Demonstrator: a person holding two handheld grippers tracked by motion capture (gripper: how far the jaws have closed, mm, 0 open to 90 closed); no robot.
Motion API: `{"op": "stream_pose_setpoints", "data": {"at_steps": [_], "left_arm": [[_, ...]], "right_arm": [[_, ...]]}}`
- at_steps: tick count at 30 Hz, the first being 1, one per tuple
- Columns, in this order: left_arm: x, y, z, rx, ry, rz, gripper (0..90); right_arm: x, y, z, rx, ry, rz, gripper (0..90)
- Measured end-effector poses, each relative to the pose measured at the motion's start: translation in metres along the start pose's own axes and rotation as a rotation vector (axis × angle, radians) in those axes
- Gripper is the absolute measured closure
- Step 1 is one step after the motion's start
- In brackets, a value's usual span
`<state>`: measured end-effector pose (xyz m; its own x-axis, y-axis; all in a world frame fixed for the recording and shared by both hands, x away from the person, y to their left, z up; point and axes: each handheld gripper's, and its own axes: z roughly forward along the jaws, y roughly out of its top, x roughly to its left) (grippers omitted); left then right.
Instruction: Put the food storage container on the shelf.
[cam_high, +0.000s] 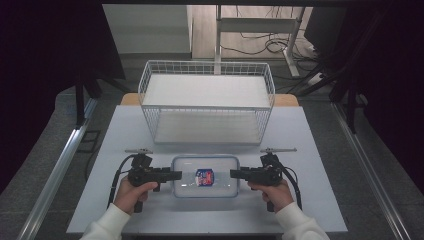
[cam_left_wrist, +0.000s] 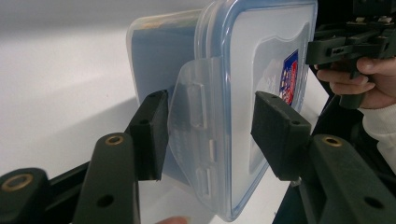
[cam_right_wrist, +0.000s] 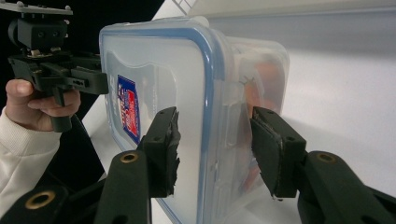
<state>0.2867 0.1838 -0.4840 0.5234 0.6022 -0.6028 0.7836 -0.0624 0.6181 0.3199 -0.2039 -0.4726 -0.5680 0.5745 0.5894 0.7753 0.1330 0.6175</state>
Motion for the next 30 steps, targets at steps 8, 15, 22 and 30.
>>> {"op": "stream_pose_setpoints", "data": {"at_steps": [8, 15, 22, 30], "left_arm": [[0.002, 0.008, -0.001, -0.016, -0.007, 0.005, 49.5], [0.008, 0.016, 0.000, -0.027, -0.008, 0.008, 49.5], [0.020, 0.034, 0.006, -0.033, -0.014, 0.030, 49.5], [0.037, 0.052, 0.013, -0.040, -0.015, 0.037, 49.5]], "right_arm": [[0.000, 0.008, -0.002, -0.024, -0.004, -0.021, 52.0], [-0.003, 0.018, 0.002, -0.030, -0.007, -0.038, 52.0], [-0.010, 0.033, 0.007, -0.047, -0.019, -0.055, 52.0], [-0.021, 0.054, 0.016, -0.046, -0.032, -0.076, 51.9]]}}
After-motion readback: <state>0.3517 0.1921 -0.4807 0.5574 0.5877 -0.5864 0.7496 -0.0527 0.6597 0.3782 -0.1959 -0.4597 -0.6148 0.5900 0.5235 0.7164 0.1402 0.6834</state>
